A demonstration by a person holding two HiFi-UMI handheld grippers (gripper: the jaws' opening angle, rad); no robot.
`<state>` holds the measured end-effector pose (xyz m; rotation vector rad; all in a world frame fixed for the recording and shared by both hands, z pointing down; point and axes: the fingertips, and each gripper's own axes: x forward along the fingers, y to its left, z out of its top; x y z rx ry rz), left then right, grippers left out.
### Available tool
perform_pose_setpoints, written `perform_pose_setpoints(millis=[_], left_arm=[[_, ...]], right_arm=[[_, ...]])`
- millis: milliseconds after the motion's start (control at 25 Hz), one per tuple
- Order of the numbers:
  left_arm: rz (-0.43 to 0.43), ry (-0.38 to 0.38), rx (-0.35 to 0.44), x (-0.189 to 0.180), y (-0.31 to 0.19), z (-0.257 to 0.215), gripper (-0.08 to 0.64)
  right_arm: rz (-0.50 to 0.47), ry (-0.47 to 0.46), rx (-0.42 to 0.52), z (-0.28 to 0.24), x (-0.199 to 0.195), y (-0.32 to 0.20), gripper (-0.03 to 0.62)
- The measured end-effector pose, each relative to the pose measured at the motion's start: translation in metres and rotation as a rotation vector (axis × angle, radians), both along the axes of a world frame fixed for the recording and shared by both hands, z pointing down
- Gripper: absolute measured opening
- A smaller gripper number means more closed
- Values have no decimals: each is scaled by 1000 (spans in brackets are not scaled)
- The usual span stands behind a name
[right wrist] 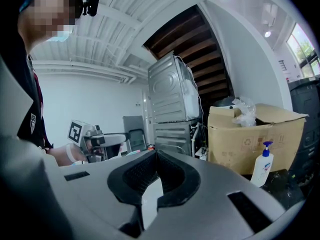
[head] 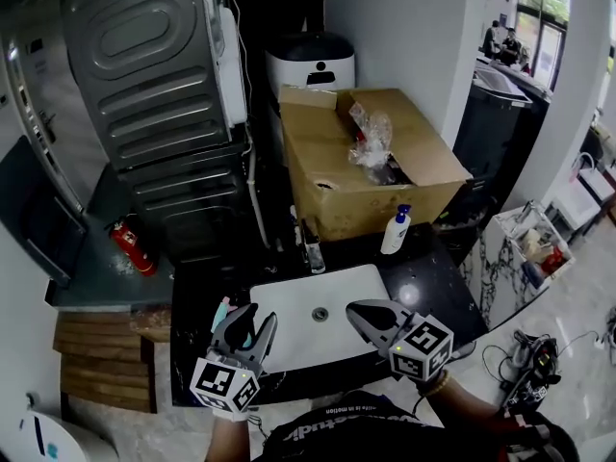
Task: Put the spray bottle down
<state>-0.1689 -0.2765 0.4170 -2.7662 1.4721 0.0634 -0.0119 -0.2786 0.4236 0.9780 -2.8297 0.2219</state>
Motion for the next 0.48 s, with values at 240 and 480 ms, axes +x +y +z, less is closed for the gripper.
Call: perform_pose_setpoints(millis=[240, 480], left_arm=[[14, -1, 3, 0, 2, -6, 101], [23, 6, 12, 6, 4, -12, 66]], right_arm=[[-7, -30, 3, -8, -4, -2, 40], [-15, -38, 1, -12, -3, -2, 38]])
